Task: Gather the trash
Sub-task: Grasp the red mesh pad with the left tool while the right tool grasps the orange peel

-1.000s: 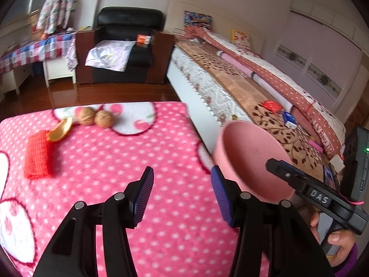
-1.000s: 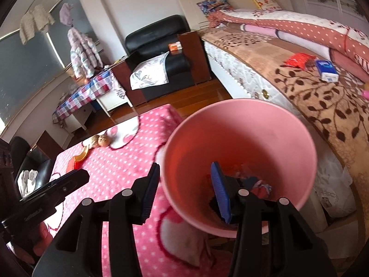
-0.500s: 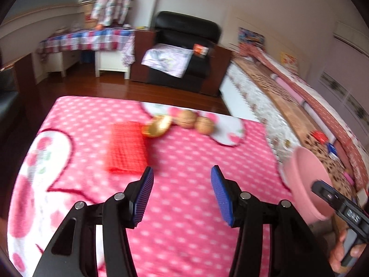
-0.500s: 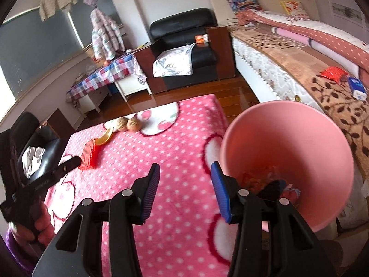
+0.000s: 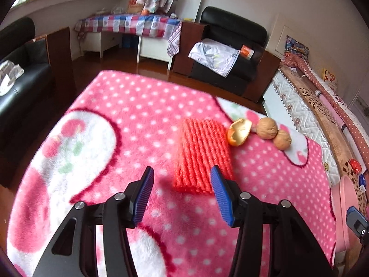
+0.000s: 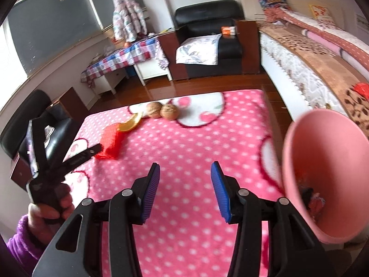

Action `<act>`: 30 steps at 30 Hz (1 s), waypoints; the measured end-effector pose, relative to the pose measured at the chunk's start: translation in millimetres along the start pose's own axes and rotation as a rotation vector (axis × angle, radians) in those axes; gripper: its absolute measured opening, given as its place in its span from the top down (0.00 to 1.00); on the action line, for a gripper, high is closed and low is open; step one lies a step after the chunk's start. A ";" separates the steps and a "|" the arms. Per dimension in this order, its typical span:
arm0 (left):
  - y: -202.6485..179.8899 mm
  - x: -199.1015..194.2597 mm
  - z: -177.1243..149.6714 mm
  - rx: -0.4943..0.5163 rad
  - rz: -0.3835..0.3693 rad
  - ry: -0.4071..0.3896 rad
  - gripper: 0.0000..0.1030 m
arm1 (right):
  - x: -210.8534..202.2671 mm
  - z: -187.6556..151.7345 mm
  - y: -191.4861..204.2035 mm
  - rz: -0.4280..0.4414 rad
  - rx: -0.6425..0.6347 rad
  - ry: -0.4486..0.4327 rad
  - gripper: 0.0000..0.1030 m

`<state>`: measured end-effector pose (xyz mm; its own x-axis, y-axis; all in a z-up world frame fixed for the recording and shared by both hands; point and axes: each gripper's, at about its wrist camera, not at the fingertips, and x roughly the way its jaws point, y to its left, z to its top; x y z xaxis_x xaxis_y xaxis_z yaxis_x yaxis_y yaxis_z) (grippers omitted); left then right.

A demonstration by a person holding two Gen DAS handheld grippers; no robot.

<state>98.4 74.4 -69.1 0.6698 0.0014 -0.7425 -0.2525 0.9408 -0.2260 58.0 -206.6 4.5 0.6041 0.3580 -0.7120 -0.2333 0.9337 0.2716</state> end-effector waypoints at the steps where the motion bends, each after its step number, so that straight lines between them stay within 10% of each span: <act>1: 1.6 2.3 -0.7 -0.005 -0.008 0.006 0.61 | 3.5 2.3 5.7 0.005 -0.013 0.003 0.55; 7: 9.6 8.0 -1.5 -0.031 -0.076 -0.009 0.89 | 29.2 19.0 43.3 0.053 -0.066 0.021 0.55; 18: 25.1 -21.1 6.3 -0.059 -0.040 -0.160 0.91 | 76.1 47.8 88.0 0.106 -0.067 0.051 0.55; 30: 37.2 -26.6 10.7 -0.078 -0.026 -0.156 0.91 | 148.3 69.0 104.7 0.041 -0.043 0.122 0.55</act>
<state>78.6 113.0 -51.0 0.7757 0.0358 -0.6301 -0.2831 0.9120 -0.2968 175.7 -55.6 -28.0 0.4965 0.3904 -0.7753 -0.2900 0.9165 0.2758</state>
